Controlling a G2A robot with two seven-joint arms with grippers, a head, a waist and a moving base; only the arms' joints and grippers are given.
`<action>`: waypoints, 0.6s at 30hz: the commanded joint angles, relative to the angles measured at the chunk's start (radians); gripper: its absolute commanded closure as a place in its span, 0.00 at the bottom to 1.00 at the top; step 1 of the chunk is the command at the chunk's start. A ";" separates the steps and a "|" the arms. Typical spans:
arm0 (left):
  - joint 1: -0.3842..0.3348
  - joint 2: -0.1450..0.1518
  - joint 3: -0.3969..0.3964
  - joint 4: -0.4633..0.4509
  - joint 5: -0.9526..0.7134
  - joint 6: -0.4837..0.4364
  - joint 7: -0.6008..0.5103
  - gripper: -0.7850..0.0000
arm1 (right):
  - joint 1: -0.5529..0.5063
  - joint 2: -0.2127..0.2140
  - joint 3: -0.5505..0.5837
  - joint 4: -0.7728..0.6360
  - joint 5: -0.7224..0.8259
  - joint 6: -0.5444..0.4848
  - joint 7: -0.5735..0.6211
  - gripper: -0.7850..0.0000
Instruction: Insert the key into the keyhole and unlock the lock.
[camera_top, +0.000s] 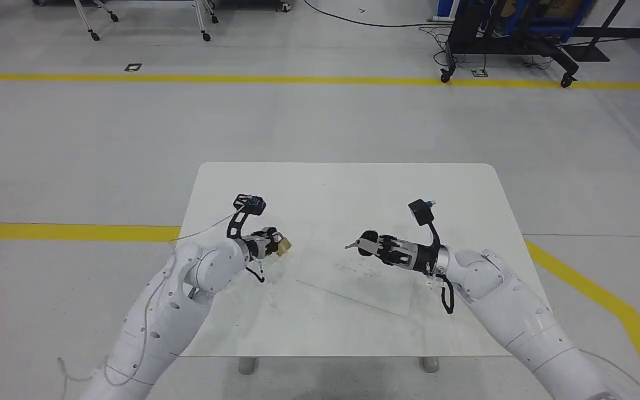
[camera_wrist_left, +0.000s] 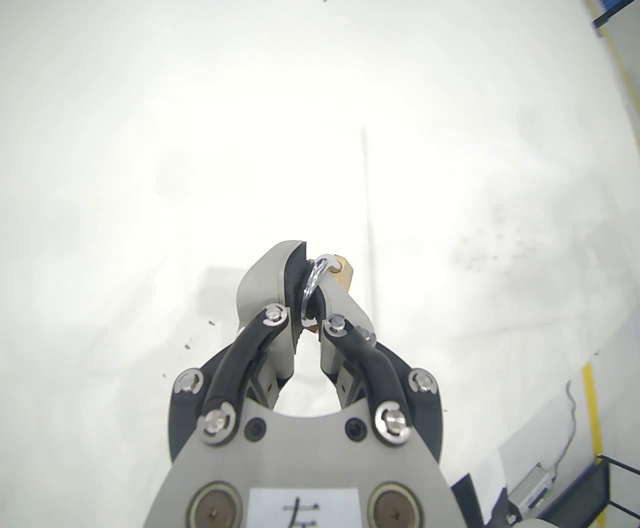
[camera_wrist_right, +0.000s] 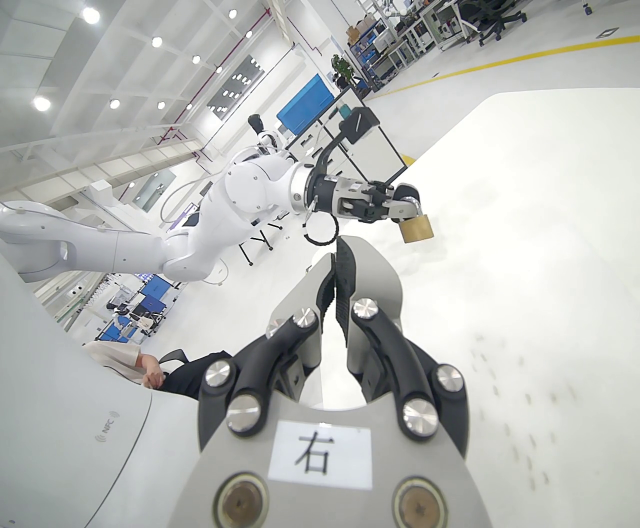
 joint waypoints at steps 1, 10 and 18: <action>0.011 -0.001 -0.040 -0.007 -0.124 -0.016 0.011 1.00 | 0.000 0.000 0.000 0.000 0.000 0.000 0.000 1.00; -0.045 -0.023 -0.106 0.140 -0.738 0.016 -0.197 1.00 | 0.000 0.000 0.000 0.000 0.000 0.000 0.000 1.00; -0.098 -0.045 -0.054 0.237 -0.886 -0.006 -0.248 1.00 | 0.000 0.000 0.000 0.000 0.000 0.000 0.000 1.00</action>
